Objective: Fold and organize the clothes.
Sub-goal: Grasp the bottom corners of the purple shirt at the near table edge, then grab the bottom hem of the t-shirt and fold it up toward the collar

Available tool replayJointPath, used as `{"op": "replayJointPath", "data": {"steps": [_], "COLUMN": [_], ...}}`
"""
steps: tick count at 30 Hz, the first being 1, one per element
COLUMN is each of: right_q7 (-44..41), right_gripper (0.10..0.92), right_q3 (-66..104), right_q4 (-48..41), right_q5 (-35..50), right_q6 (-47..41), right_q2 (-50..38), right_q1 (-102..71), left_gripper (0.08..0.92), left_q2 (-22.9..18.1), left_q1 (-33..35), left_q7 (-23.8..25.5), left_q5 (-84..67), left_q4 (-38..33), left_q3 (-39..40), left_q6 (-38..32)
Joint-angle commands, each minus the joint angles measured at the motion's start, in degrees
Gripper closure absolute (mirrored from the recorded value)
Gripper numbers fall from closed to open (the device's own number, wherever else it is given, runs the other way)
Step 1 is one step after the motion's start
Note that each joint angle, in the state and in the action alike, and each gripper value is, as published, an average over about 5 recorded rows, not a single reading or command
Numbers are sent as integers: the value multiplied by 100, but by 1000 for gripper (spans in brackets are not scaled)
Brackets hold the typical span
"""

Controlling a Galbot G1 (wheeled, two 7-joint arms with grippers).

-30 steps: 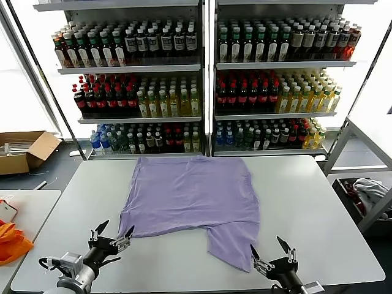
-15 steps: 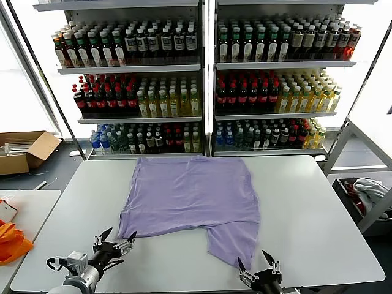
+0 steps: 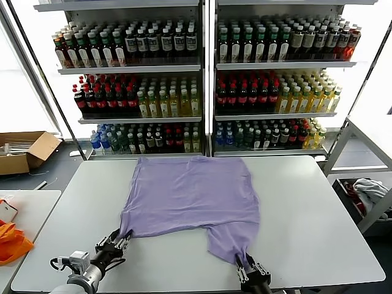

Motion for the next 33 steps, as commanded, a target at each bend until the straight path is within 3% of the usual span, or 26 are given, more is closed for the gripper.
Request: {"op": "replayJointPath", "data": {"steps": [1, 6, 10, 25, 33], "right_q7": [-8, -211, -346, -352, -371], "right_gripper": [897, 911, 911, 911, 911], "right_q3": [-61, -11, 177, 739, 617], "right_q4": [-25, 205, 617, 1528, 1623], "right_q5": [-25, -56, -1, 603, 843], "right_q6": [116, 525, 772, 1748, 2236], "right_q2": [16, -86, -316, -869, -1090], "right_q1": [15, -120, -459, -1975, -2121], "left_gripper": [707, 851, 912, 915, 915], "left_q2": [-51, -124, -203, -800, -776], "left_q1": [11, 136, 349, 1806, 2467], "left_q7": [29, 25, 3, -9, 31], "left_q5": [-40, -34, -11, 259, 534], "left_q4": [35, -183, -558, -1988, -2404], "left_q3": [13, -20, -149, -770, -1359], "left_q6": [-100, -142, -136, 87, 228]}}
